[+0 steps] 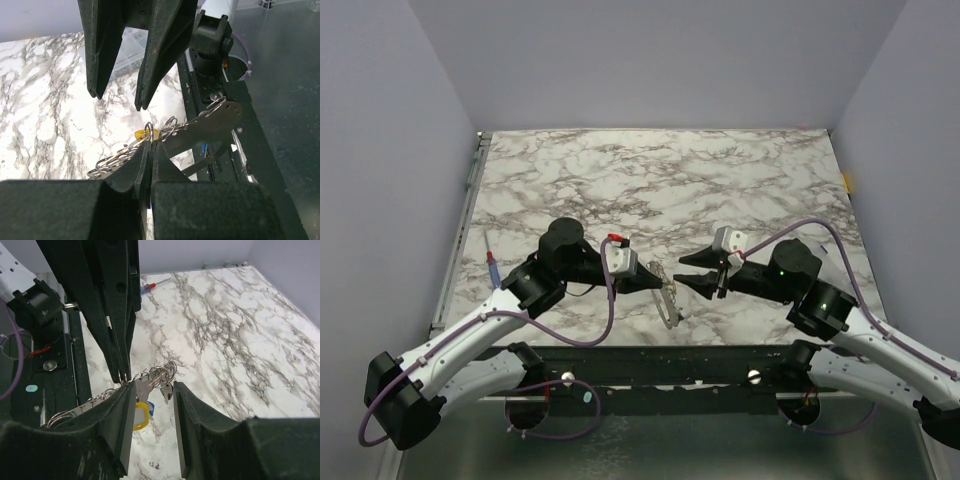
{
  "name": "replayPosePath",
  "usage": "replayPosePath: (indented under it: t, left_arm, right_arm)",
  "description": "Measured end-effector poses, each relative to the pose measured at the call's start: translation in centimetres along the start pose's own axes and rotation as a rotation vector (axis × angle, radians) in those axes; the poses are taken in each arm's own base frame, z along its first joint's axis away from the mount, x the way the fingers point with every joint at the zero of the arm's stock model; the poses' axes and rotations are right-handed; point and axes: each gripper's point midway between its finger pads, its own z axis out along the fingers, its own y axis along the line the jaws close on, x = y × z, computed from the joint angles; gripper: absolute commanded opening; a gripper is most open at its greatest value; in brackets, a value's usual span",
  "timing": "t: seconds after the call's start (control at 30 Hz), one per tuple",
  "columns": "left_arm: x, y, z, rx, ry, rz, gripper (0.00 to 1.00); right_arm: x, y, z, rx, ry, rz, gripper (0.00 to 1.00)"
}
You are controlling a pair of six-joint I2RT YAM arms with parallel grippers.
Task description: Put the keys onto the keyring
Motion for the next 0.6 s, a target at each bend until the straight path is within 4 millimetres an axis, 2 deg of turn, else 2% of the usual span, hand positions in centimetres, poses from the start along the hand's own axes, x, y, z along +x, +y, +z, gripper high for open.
replayPosePath:
  t: [0.6]
  left_arm:
    - [-0.3,0.2,0.0,-0.037,-0.049,0.006,0.00]
  right_arm:
    - [0.3,1.4,0.9,-0.089,-0.007,0.020,0.38]
